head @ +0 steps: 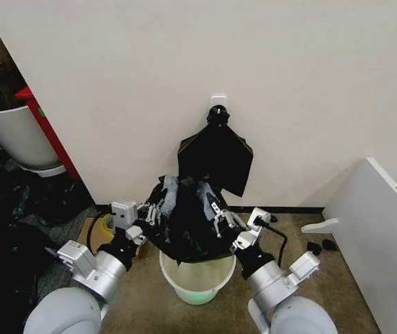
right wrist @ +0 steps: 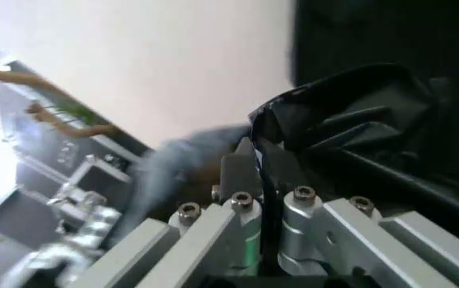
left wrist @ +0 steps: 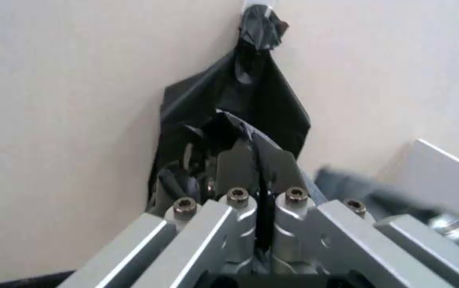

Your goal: Place the garbage bag over the trash bin.

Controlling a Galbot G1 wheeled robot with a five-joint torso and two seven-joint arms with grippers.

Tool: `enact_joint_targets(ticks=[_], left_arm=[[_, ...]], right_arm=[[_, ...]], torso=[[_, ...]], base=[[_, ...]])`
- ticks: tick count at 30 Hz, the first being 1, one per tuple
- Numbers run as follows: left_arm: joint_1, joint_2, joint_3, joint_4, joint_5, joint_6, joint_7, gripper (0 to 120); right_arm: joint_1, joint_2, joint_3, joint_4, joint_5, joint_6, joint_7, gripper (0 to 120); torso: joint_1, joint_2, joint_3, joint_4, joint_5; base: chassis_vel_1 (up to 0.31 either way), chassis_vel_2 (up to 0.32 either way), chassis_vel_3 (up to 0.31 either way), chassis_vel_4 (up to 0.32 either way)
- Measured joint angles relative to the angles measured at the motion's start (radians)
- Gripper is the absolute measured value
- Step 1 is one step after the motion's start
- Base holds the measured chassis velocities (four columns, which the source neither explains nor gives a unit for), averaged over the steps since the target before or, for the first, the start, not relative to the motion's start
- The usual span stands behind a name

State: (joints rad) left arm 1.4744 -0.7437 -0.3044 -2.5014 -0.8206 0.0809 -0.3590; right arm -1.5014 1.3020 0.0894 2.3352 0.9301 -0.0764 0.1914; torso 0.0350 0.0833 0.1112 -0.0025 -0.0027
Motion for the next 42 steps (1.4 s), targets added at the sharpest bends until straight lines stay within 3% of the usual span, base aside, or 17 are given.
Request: enact_joint_targets(ticks=[6,10,18,23,27,42], left_arm=[[0.053,-0.072,0.083,0.019,0.102,-0.031,0.020,0],[0.079,-0.119,0.091,0.103,0.137,-0.079,0.026,0],[0.082,-0.220,0.107,0.280,0.208,-0.124,0.023,0],[0.091,-0.245,0.109,0.332,0.232,-0.137,0.023,0],[0.114,-0.265,0.117,0.366,0.280,-0.169,0.032,0],[0.024,-0.261,0.245,0.398,0.351,-0.195,0.071,0]], right_arm=[[-0.046,0.010,-0.001,-0.139,-0.064,0.079,-0.012,0],[-0.067,0.021,0.010,-0.226,-0.122,0.165,-0.018,0],[-0.112,0.015,0.003,-0.232,-0.294,0.220,-0.017,0],[-0.131,0.011,-0.002,-0.269,-0.392,0.235,0.017,0],[-0.153,-0.002,-0.001,-0.299,-0.573,0.242,0.101,0],[-0.150,-0.079,0.014,-0.279,-0.739,0.232,0.106,0]], torso=[[0.000,0.000,0.000,0.0002,0.0001],[0.000,0.000,0.000,0.0002,0.0002],[0.000,0.000,0.000,0.0002,0.0001],[0.000,0.000,0.000,0.0002,0.0002],[0.000,0.000,0.000,0.0003,0.0004],[0.000,0.000,0.000,0.0000,0.0002]], base=[[0.000,0.000,0.000,0.000],[0.000,0.000,0.000,0.000],[0.000,0.000,0.000,0.000],[0.000,0.000,0.000,0.000],[0.000,0.000,0.000,0.000],[0.000,0.000,0.000,0.000]])
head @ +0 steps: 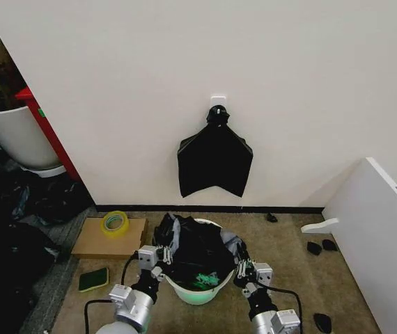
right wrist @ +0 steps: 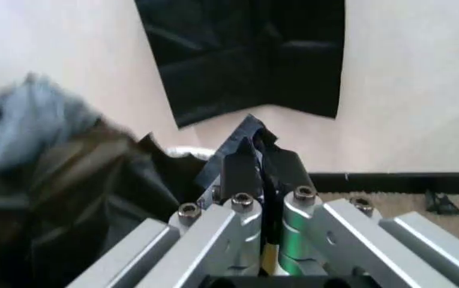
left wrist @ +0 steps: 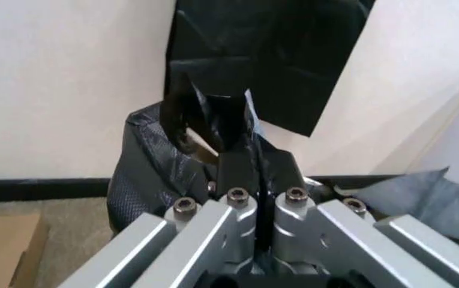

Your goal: Place the garbage bag over the trash bin.

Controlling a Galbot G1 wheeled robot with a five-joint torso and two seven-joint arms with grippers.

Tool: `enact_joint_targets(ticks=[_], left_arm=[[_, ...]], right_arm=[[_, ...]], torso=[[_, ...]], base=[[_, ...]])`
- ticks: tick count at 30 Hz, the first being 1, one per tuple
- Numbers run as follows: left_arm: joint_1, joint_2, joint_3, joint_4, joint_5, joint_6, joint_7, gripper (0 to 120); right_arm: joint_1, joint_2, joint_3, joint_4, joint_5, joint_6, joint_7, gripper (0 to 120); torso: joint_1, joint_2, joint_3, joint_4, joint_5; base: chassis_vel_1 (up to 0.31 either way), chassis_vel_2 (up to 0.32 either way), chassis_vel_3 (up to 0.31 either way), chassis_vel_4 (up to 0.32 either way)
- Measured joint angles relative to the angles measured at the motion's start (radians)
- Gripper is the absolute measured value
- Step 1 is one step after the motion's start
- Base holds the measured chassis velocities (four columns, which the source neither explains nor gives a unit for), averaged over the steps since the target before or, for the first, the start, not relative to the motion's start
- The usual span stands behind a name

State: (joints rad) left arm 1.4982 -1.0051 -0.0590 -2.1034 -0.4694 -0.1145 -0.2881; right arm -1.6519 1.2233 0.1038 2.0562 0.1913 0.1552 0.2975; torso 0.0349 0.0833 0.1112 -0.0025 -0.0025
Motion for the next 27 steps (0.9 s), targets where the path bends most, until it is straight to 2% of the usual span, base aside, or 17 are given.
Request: enact_joint_targets(ticks=[4,5,8,16,22,27], left_arm=[[-0.008,-0.001,0.006,0.027,-0.006,-0.001,0.005,0],[0.007,-0.015,-0.001,0.035,-0.006,-0.002,0.005,0],[0.018,-0.027,-0.002,0.042,-0.004,-0.003,0.000,0],[0.097,0.031,-0.034,0.001,0.022,0.008,-0.034,0],[0.191,0.034,-0.049,-0.016,0.071,0.021,-0.039,0],[0.246,0.040,-0.054,0.008,0.101,0.021,-0.045,0]], right_arm=[[0.028,-0.012,-0.002,-0.031,-0.012,-0.034,0.005,0],[0.045,-0.019,-0.002,-0.046,-0.013,-0.052,0.014,0],[0.046,-0.024,0.001,-0.053,-0.013,-0.059,0.026,0],[-0.053,-0.044,0.000,-0.008,-0.101,-0.105,0.072,0],[-0.095,-0.043,-0.006,0.004,-0.107,-0.154,0.087,0],[-0.101,-0.041,-0.011,0.010,-0.107,-0.237,0.102,0]], torso=[[0.000,0.000,0.000,-0.0003,0.0001],[0.000,0.000,0.000,0.0007,0.0003],[0.000,0.000,0.000,0.0005,0.0001],[0.000,0.000,0.000,0.0001,0.0000],[0.000,0.000,0.000,0.0002,-0.0001],[0.000,0.000,0.000,0.0003,-0.0004]], base=[[0.000,0.000,0.000,0.000],[0.000,0.000,0.000,0.000],[0.000,0.000,0.000,0.000],[0.000,0.000,0.000,0.000],[0.000,0.000,0.000,0.000],[0.000,0.000,0.000,0.000]])
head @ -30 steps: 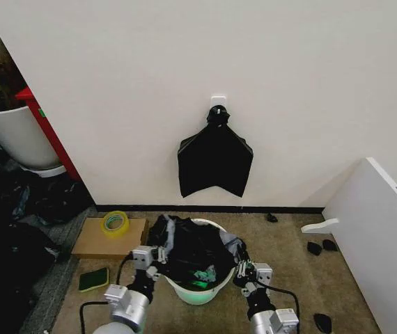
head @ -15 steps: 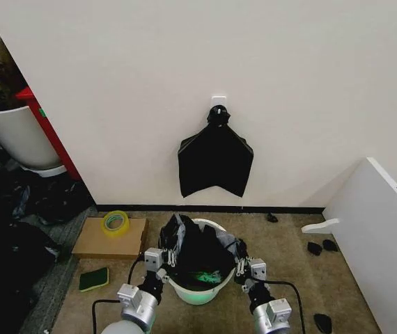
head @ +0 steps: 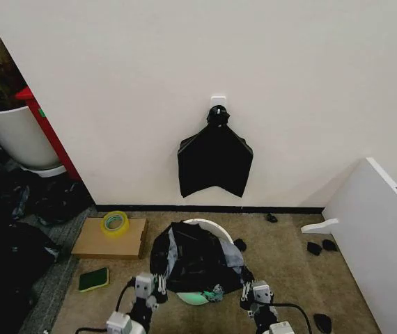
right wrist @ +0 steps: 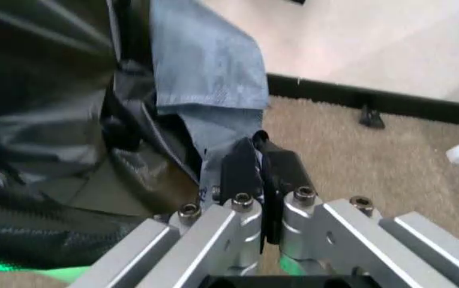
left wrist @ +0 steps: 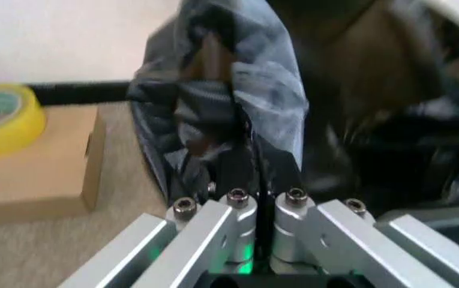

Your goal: Place the garbage bag over the trash bin.

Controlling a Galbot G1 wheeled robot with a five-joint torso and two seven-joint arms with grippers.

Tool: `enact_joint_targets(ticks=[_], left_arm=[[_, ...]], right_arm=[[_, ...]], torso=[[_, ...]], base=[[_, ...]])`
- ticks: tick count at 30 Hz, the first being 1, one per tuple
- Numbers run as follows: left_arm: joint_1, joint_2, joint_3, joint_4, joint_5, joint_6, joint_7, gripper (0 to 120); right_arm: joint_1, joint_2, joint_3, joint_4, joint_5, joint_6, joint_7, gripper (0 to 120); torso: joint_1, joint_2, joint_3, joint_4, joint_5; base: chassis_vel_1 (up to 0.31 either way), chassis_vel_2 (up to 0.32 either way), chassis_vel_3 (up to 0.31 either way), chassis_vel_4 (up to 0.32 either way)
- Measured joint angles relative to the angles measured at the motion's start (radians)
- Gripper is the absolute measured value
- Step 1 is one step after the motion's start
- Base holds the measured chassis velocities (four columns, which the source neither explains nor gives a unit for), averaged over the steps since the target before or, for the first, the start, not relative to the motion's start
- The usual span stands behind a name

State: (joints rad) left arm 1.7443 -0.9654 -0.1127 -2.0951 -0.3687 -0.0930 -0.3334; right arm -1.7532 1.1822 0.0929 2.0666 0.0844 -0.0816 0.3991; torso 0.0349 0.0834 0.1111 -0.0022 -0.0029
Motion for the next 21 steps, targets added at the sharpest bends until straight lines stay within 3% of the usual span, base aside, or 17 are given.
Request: enact_joint_targets(ticks=[7,21], left_arm=[[0.036,0.019,-0.021,0.004,0.014,-0.003,0.003,0],[-0.040,0.035,-0.011,0.065,-0.020,0.051,0.006,0]], right_arm=[[0.003,-0.013,-0.014,0.022,0.015,-0.111,-0.003,0],[0.103,-0.027,-0.028,-0.046,0.042,-0.184,-0.063,0]], torso=[[0.000,0.000,0.000,-0.0001,0.0002],[0.000,0.000,0.000,-0.0001,0.0004]], base=[[0.000,0.000,0.000,0.000],[0.000,0.000,0.000,0.000]])
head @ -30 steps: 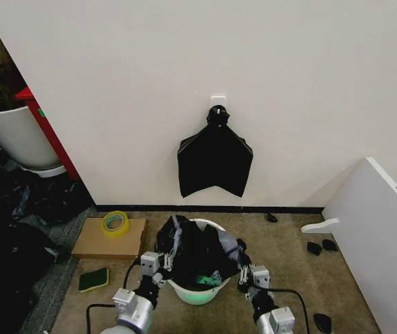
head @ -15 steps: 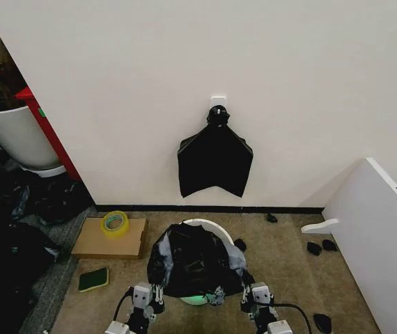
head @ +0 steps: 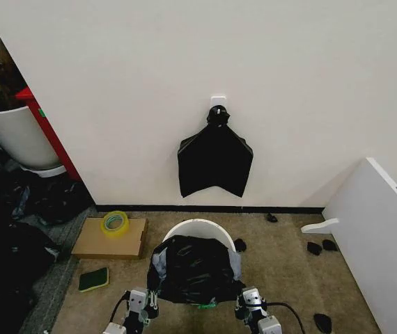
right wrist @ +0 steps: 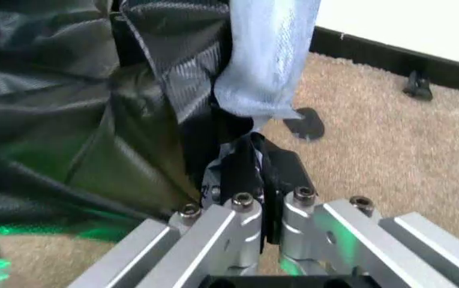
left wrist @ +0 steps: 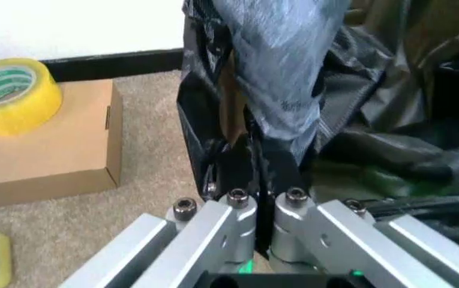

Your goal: Place the garbage bag over the trash bin.

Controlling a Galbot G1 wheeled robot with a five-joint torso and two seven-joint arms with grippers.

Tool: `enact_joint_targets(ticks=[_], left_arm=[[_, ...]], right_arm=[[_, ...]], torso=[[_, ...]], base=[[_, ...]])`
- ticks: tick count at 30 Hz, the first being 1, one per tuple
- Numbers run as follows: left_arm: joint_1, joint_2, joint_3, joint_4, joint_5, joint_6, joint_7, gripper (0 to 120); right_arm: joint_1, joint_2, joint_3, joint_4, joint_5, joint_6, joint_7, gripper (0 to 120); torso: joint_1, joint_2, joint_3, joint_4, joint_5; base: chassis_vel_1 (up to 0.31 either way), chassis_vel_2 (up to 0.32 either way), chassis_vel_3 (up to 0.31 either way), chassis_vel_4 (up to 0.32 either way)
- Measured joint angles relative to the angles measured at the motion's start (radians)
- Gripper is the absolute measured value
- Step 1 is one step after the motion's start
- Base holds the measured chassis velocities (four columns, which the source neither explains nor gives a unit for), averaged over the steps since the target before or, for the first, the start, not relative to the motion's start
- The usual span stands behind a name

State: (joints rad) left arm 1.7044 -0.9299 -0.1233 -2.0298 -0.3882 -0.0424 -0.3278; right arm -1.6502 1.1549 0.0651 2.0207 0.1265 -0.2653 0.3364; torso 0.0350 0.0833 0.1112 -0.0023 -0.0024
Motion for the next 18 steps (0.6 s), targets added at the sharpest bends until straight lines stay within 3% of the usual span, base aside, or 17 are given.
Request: enact_joint_targets(ticks=[6,18], left_arm=[[-0.024,0.027,0.003,0.010,-0.013,0.031,0.011,0],[-0.069,0.012,0.000,0.050,-0.013,0.061,0.000,0]], right_arm=[[0.056,-0.003,-0.005,-0.025,0.008,-0.071,-0.047,0],[0.110,0.004,-0.013,-0.085,-0.009,-0.074,-0.060,0]], torso=[[0.000,0.000,0.000,0.0000,-0.0001],[0.000,0.000,0.000,0.0000,-0.0001]], base=[[0.000,0.000,0.000,0.000],[0.000,0.000,0.000,0.000]])
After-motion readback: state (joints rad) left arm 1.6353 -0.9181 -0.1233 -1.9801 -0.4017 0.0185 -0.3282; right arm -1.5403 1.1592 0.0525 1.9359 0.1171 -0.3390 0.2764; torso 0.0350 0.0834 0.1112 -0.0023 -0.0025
